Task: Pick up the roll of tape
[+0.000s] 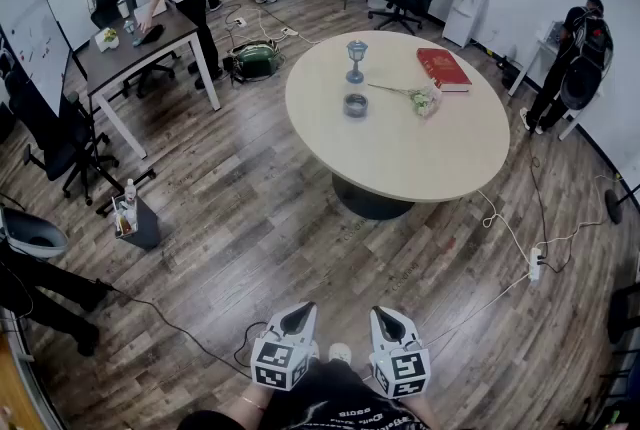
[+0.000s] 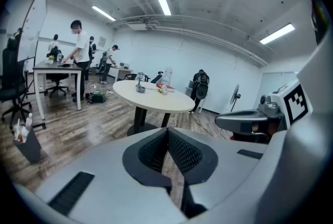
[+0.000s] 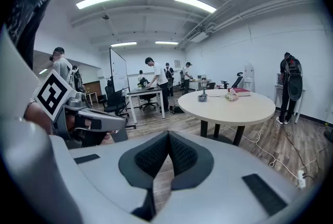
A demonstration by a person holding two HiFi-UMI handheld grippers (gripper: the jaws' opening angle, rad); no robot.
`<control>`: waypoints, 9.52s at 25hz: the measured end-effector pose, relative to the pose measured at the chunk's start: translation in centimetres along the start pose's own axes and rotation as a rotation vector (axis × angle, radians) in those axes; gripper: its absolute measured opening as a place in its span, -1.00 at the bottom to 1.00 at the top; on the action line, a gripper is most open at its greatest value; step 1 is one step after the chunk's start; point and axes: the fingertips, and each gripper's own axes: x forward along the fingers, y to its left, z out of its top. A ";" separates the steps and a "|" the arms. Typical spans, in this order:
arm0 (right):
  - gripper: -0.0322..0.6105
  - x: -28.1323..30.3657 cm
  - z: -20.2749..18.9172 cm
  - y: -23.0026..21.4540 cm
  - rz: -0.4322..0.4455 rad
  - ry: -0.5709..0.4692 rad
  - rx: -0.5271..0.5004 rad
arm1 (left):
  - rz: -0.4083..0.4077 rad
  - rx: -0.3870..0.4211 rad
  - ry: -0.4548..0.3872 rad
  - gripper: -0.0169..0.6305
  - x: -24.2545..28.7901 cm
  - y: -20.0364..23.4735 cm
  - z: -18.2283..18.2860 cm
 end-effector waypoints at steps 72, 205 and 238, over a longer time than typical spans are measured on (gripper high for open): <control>0.25 15.8 3.3 -10.3 0.169 0.085 -0.017 | 0.126 -0.104 -0.031 0.06 12.7 4.2 6.7; -0.64 69.5 22.3 -37.9 -0.088 0.392 -0.063 | 0.242 -0.088 0.108 0.04 40.9 32.9 26.2; -0.65 53.1 29.9 -37.1 -0.188 0.106 -0.010 | 0.076 -0.070 -0.018 0.04 43.0 26.6 28.1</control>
